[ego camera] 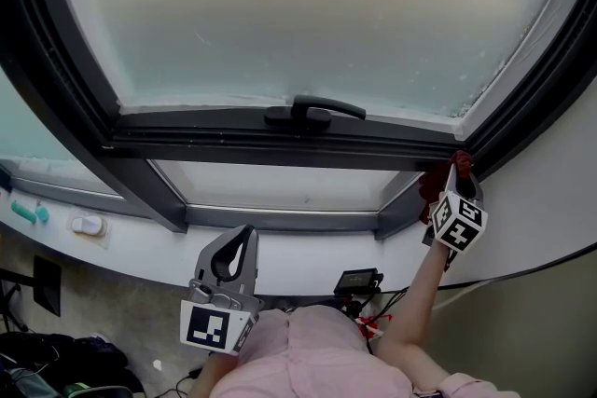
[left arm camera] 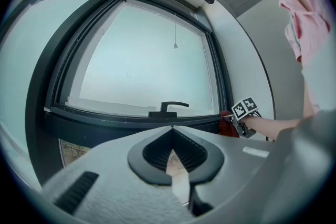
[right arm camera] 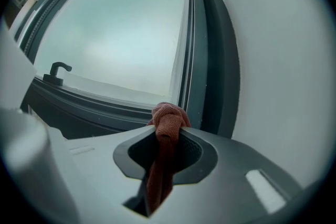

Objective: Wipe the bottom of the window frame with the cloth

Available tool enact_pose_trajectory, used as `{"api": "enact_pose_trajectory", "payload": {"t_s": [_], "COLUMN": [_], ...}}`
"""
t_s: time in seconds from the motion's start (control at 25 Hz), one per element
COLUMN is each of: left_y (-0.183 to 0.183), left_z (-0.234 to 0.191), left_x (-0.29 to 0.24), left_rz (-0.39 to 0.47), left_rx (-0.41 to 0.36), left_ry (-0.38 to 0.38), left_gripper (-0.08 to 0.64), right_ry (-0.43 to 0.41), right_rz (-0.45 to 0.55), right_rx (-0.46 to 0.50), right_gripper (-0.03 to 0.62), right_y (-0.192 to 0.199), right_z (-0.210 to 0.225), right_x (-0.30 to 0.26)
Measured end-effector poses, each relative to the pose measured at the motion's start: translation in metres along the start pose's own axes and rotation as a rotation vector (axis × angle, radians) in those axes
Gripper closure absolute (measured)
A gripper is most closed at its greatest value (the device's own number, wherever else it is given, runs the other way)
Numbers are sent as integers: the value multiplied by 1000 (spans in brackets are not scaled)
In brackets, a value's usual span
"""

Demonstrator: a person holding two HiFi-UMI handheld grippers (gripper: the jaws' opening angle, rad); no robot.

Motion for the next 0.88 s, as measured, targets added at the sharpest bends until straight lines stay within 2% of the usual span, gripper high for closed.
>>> {"api": "enact_pose_trajectory", "payload": {"t_s": [0.2,0.36,0.48,0.6,0.68,0.8,0.88], "left_y": [2,3,4,8,10,11,10], "left_z": [-3,-6,-9,-14,-19,-29,-37], "left_x": [7,18,27,37,45,55,62], "left_rz": [1,2,4,1,-1,-3,-4], "left_rx": [5,5,5,7,10,10,7], "left_ry": [-2,-1,11,25,33,49,55], "left_gripper": [561,561,561,561,561,561,561], "right_ry": [49,67,93,89,42,-94,-185], "right_rz": [-11,-47,-57,-16,50,145,165], "right_rx": [-33,-7,20,18,6,5,38], "right_gripper": [529,528,528,528,528,528,528], "right_y": [4,4,3,3,0,-3,-3], "right_z": [15,20,17,1,-27,-90,-138], "right_x": [-6,-8,-5,15,40,74,86]}}
Point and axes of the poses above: the fingertips, and each gripper's own axes: x backward along the fingers, z to its right, y out of its underside, the point moved 3 cm from there along x, backward along the fingers, and after that the axes turned 14 degrees about -z, right-handed, at the moved point
